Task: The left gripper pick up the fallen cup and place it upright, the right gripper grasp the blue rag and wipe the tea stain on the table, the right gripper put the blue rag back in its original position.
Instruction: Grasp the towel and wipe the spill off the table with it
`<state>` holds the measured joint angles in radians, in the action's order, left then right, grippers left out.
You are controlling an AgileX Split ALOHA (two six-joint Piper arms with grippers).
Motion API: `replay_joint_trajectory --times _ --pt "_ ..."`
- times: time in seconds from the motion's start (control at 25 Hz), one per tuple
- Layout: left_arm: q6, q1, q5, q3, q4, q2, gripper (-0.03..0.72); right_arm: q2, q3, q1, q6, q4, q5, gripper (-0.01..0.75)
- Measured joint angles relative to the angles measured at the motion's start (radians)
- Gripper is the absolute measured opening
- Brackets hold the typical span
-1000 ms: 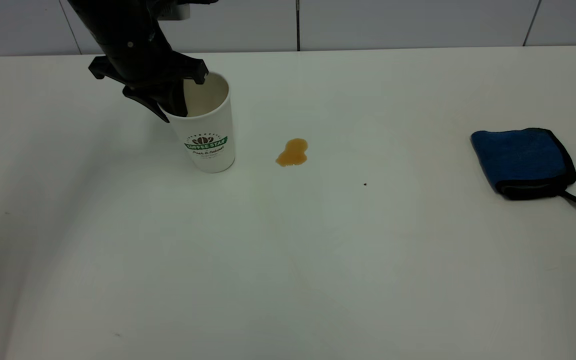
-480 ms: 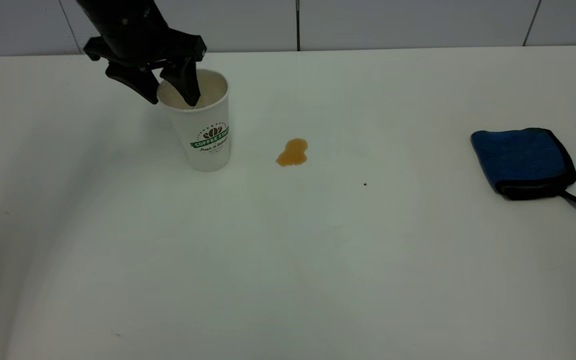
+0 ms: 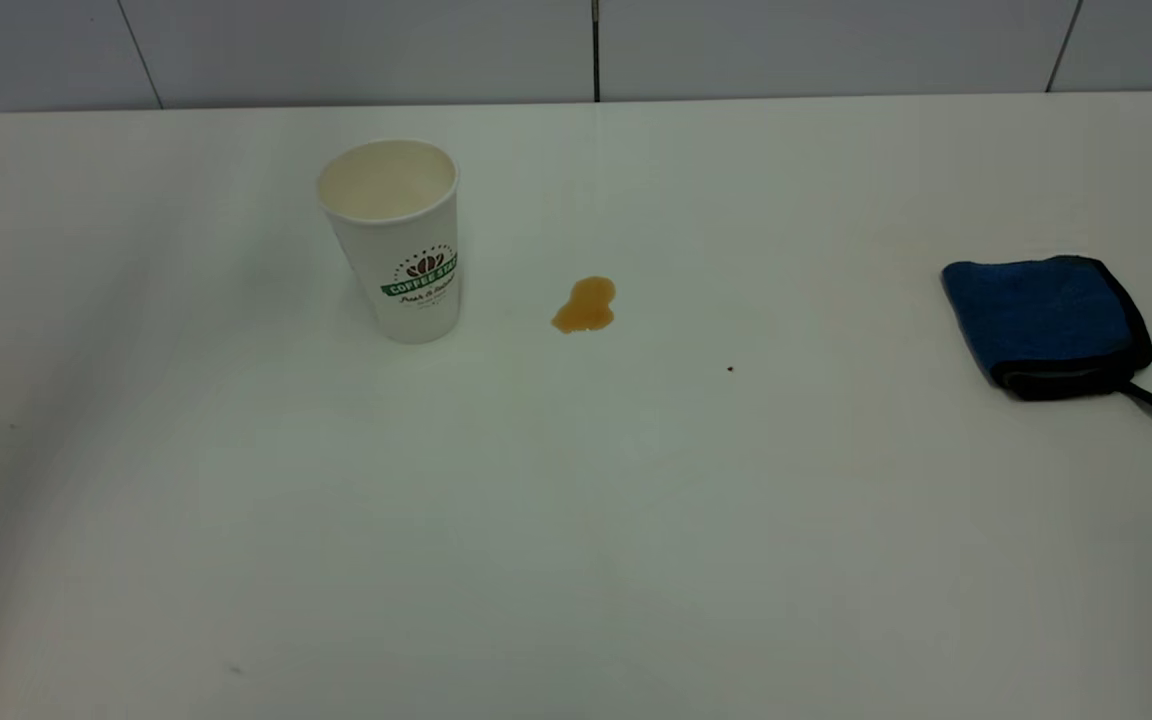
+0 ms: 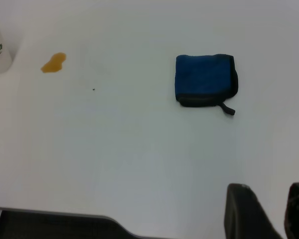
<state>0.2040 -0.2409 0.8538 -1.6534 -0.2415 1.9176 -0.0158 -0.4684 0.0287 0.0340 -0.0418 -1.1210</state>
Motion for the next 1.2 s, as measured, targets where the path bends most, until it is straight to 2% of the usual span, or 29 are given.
replay_joint_trajectory --times 0.28,0.52,0.64,0.8,0.96,1.2 --pt "-0.031 -0.028 0.314 0.0 0.038 -0.267 0.57 0.0 0.0 0.0 0.0 -0.001 0.0 0.24" --pt "-0.129 -0.124 0.314 0.064 0.204 -0.444 0.568 0.0 0.0 0.0 0.0 -0.001 0.0 0.24" --pt "-0.169 -0.167 0.314 0.186 0.253 -0.567 0.568 0.0 0.0 0.0 0.0 -0.001 0.0 0.24" --pt "-0.204 -0.201 0.314 0.441 0.257 -0.775 0.568 0.0 0.0 0.0 0.0 -0.001 0.0 0.24" --pt "-0.225 -0.201 0.312 0.71 0.273 -0.969 0.568 0.0 0.0 0.0 0.0 -0.001 0.0 0.24" --pt "-0.232 -0.201 0.258 1.018 0.285 -1.212 0.568 0.0 0.0 0.0 0.0 -0.001 0.0 0.24"
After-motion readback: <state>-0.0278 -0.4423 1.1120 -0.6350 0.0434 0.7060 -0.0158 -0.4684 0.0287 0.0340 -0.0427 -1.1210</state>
